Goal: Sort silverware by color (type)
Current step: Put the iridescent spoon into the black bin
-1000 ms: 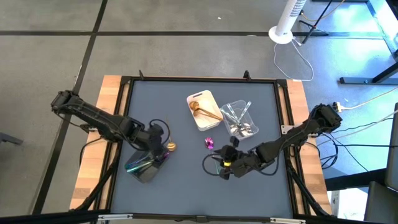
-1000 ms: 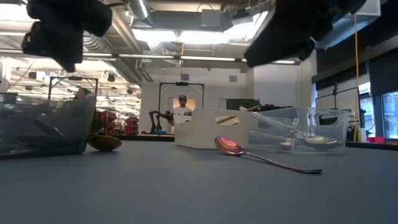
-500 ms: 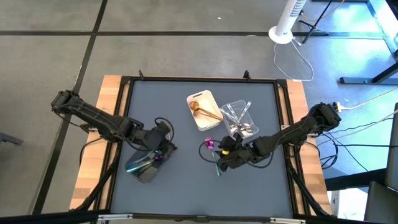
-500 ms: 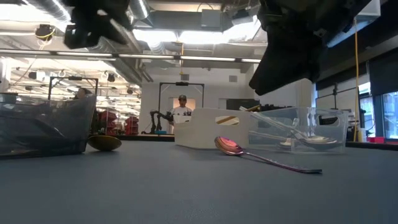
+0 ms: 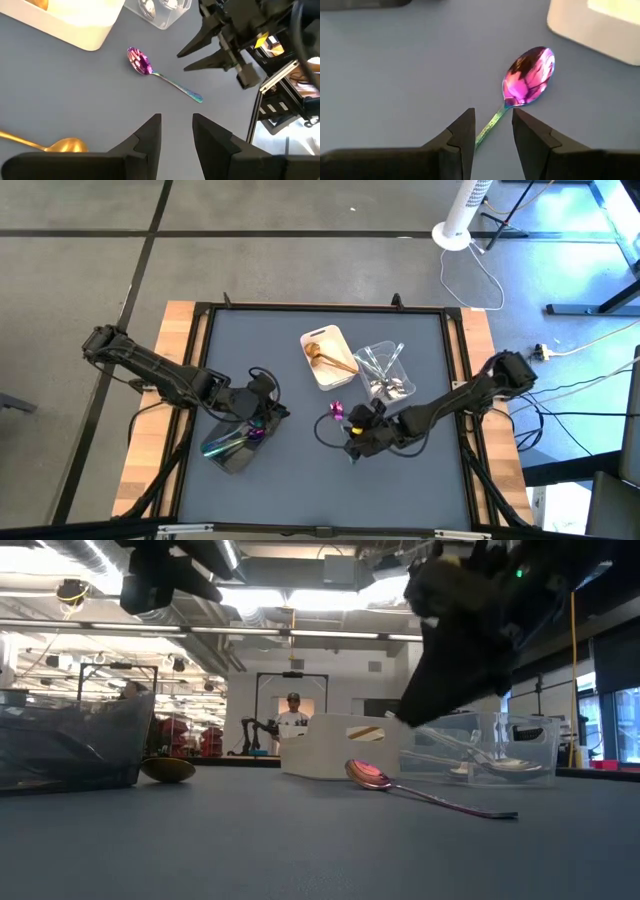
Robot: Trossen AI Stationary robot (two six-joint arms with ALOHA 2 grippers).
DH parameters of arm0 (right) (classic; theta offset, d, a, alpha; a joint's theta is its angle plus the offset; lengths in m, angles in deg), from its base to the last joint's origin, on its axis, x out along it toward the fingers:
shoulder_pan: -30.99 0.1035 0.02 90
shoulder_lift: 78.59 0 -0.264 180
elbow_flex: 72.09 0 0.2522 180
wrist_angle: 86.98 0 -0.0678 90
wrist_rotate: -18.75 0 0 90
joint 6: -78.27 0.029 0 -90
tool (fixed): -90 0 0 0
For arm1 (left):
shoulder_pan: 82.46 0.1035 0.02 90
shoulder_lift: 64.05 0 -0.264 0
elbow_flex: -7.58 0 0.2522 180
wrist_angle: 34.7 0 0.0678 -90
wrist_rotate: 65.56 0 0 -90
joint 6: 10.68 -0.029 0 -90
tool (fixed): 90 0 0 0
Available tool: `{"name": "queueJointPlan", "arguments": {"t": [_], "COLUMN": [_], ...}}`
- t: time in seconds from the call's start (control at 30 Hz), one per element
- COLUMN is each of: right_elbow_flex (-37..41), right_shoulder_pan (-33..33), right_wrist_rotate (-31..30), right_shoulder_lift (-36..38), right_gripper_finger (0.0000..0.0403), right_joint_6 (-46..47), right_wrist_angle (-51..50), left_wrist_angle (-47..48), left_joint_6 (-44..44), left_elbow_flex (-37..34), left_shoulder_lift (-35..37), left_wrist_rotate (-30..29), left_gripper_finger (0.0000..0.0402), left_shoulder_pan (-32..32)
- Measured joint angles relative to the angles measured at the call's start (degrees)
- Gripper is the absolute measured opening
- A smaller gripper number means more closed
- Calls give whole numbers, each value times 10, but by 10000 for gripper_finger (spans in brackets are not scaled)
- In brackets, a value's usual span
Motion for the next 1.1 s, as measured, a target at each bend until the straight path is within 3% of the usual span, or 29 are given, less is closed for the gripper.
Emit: {"name": "queueJointPlan", "arguments": {"t": [0.6,1.1], "right_elbow_flex": [0,-1], "right_shoulder_pan": [0,0], "right_wrist_rotate": [-22,-23], "right_shoulder_lift": [-107,-129], "right_gripper_finger": [120,106], "right_joint_6": [-2,-1], "right_wrist_angle": [63,85], "left_wrist_angle": [0,1], "left_joint_6": [0,0], "left_elbow_flex": [0,0], "left_shoulder_lift": [0,0], "left_wrist_rotate": [0,0], "left_gripper_finger": [105,105], "left_shoulder_pan": [0,0]}}
